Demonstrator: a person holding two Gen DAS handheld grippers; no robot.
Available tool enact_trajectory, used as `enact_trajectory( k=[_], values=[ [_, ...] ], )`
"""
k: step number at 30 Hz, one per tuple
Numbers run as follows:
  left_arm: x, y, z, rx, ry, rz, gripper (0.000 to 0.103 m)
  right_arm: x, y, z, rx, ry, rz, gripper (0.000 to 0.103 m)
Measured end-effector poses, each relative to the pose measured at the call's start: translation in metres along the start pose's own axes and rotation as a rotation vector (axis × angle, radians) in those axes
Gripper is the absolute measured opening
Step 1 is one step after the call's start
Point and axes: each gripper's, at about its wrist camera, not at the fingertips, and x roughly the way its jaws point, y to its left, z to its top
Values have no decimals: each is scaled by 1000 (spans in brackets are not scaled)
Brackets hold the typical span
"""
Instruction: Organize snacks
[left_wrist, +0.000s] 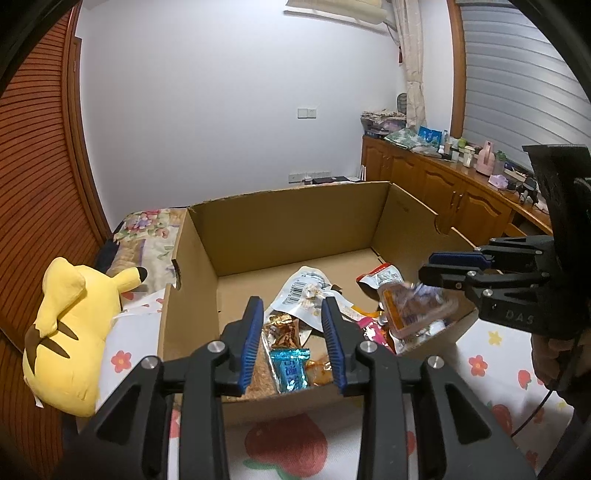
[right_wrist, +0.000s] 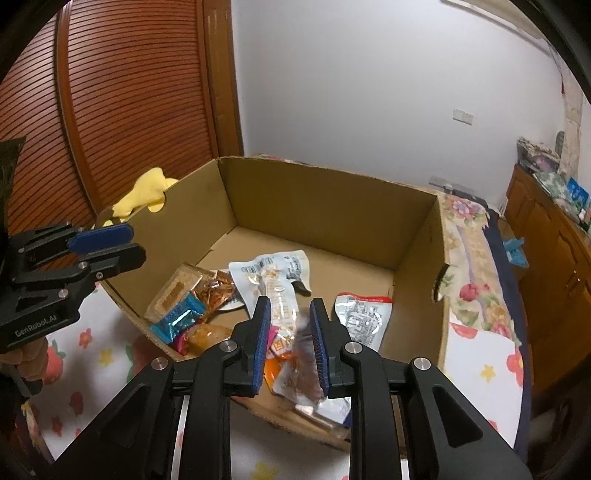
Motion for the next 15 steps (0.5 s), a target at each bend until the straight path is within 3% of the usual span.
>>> enact_trajectory(
  k=[6, 15],
  values=[
    [-21, -6, -4, -3, -17, 3, 33, -26, 6, -5, 12, -42, -16, 20],
    [-79, -20, -5, 15, -101, 35, 47, -83, 22, -11, 16, -145, -33, 27]
  ],
)
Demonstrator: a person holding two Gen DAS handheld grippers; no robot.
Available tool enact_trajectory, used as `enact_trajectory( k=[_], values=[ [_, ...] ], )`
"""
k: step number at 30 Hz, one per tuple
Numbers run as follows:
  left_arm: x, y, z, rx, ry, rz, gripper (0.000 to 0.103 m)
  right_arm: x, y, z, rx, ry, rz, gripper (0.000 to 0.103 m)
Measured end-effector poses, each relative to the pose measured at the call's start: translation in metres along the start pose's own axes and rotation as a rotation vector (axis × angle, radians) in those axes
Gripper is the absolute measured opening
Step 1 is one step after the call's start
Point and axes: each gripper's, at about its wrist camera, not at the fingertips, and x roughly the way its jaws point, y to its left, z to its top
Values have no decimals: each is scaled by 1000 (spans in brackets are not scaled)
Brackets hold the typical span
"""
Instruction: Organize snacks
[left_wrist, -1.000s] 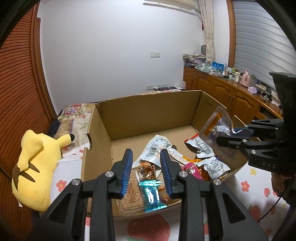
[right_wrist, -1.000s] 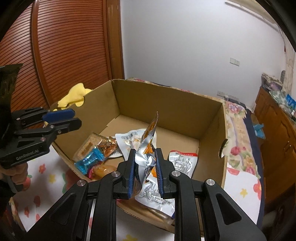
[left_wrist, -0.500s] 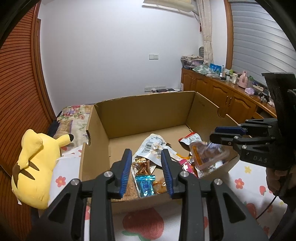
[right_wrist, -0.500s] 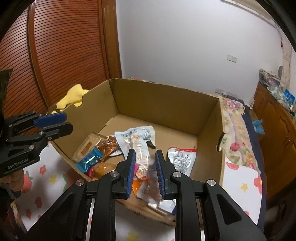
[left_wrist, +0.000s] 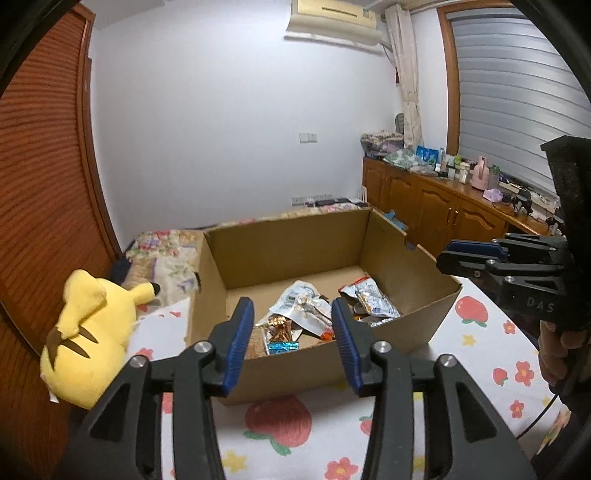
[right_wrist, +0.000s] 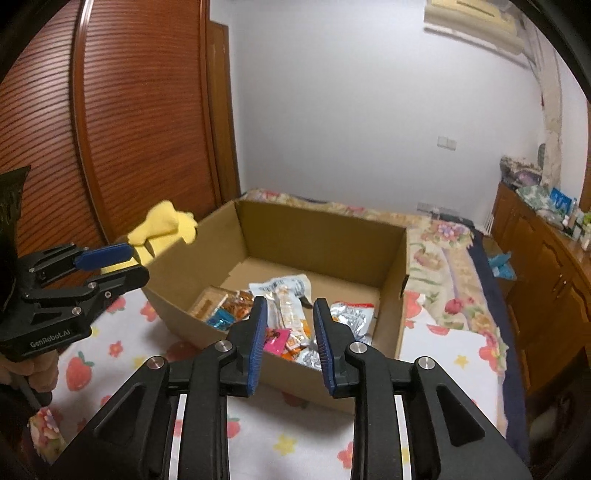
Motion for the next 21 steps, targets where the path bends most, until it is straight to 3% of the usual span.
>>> enact_trajectory(
  k=[9, 12, 14, 21],
  values=[
    [-60, -11, 2, 19, -100, 47, 53, -59, 18, -1, 3, -107, -30, 35],
    [-76, -15, -2, 16, -138, 66, 64, -76, 24, -6, 6, -139, -42, 42],
    [-83, -16, -4, 12, -160, 79, 76, -88, 27, -9, 17, -159, -46, 47],
    [-110, -22, -11, -1, -212, 122, 92, -115, 33, -24, 34, -214, -87, 70]
  ],
)
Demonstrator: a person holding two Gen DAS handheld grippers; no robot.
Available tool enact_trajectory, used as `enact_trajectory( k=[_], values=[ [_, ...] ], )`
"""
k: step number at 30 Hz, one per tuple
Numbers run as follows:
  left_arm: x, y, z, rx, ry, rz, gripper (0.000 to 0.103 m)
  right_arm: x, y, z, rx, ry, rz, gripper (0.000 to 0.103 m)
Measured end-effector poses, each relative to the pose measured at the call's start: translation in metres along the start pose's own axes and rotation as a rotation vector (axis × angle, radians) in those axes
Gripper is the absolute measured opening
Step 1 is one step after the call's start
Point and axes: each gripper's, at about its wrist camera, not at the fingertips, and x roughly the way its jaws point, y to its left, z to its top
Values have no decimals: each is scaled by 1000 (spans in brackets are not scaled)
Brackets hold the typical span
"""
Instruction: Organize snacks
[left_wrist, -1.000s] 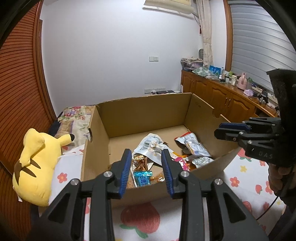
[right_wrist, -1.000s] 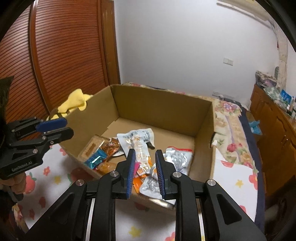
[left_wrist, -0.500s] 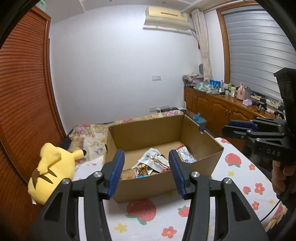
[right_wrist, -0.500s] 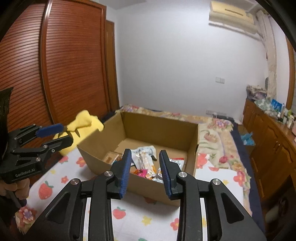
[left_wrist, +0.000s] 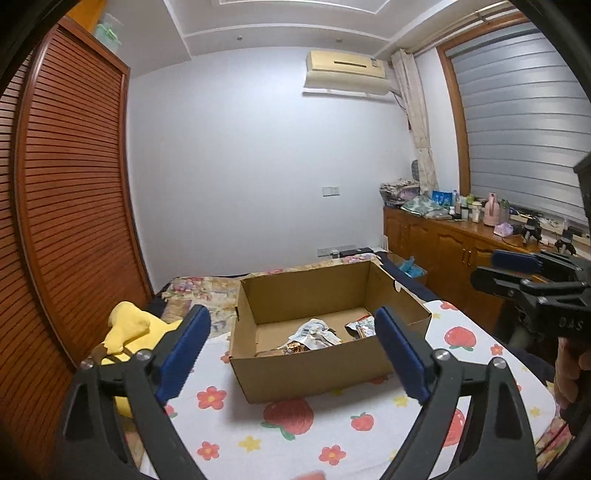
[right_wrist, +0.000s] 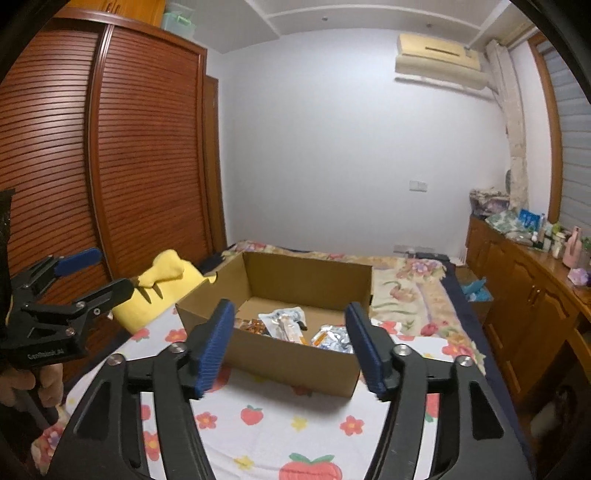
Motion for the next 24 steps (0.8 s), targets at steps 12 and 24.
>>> enact_trajectory(
  k=[12, 24],
  values=[
    [-30, -14, -11, -4, -9, 42, 100, -42, 6, -16, 17, -81, -107, 93],
    [-52, -22, -40, -37, 20, 36, 100, -56, 11, -38, 42, -72, -125, 94]
  ],
)
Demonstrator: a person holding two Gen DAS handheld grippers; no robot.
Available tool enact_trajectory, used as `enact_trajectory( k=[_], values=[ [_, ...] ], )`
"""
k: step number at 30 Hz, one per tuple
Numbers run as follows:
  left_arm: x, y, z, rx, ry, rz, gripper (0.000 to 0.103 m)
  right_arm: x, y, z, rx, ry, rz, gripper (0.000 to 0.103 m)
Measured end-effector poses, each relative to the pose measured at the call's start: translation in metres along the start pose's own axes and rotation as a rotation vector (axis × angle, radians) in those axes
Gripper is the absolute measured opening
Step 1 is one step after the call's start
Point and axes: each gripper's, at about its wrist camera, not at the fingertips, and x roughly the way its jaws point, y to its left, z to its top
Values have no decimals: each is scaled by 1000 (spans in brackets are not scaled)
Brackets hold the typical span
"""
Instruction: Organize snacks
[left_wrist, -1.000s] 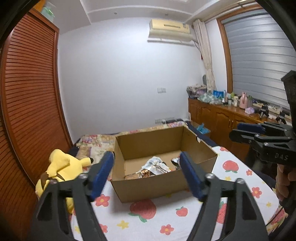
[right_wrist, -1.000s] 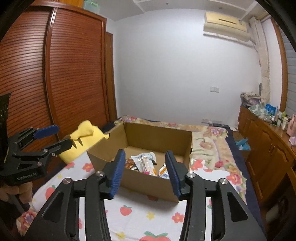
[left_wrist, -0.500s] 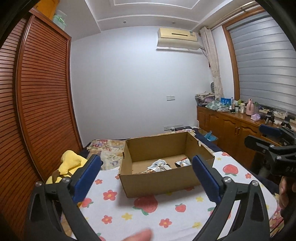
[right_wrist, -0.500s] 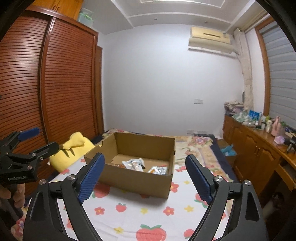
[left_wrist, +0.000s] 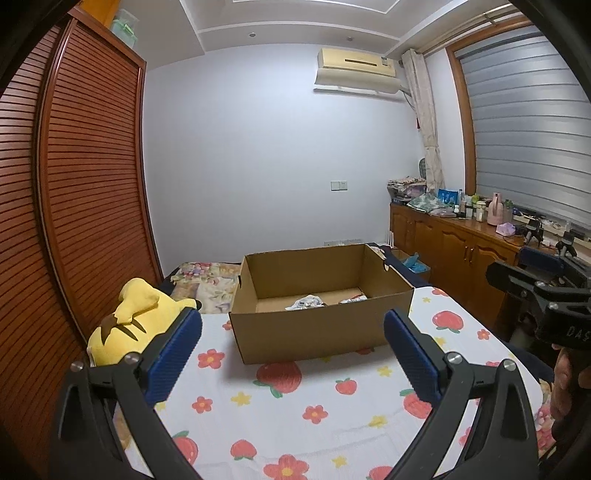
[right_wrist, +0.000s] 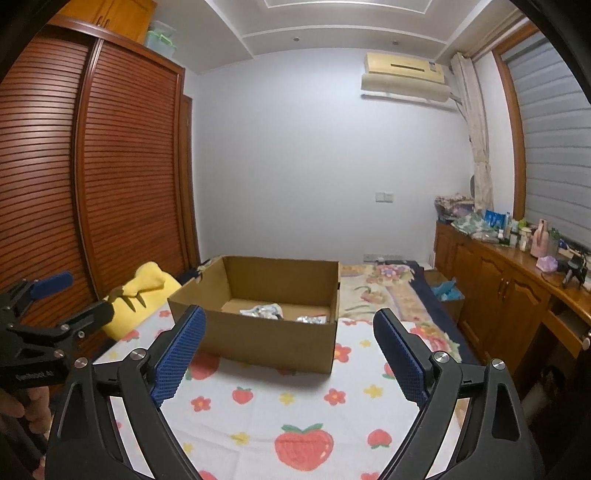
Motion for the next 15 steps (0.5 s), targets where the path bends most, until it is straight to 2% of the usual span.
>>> enact_trajectory(
  k=[15],
  values=[
    [-5, 0, -28, -7, 38, 27, 100, -8, 3, -30, 17, 37, -14, 94]
  ],
)
